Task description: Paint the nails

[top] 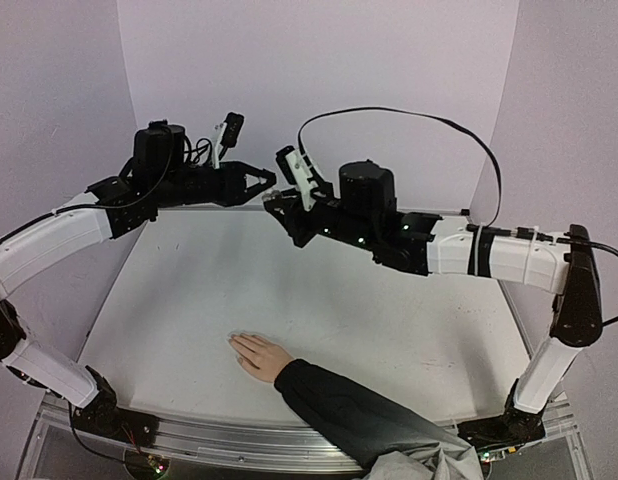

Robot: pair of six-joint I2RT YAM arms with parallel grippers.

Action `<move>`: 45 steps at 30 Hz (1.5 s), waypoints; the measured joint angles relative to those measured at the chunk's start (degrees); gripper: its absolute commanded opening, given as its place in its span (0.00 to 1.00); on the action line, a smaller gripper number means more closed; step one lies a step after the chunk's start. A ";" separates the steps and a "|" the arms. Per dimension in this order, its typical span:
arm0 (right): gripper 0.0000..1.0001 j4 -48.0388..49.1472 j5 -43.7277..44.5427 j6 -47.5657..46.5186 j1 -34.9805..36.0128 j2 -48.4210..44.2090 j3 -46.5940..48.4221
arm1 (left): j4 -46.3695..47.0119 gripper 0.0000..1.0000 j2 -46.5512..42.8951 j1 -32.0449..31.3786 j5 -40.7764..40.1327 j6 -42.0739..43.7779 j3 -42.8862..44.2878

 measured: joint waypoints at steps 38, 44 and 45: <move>0.00 0.04 -7.98 4.52 -5.03 -3.10 -2.91 | 3.02 0.68 -4.83 1.84 -3.10 -13.18 -5.55; 0.00 -1.20 -4.28 2.97 -2.51 -1.57 -0.74 | 3.48 0.57 -1.11 -0.33 -7.21 -12.74 -3.08; 0.00 -1.25 -4.04 2.82 -2.25 -1.44 -0.57 | 3.61 0.54 -0.68 -0.83 -7.58 -12.41 -2.93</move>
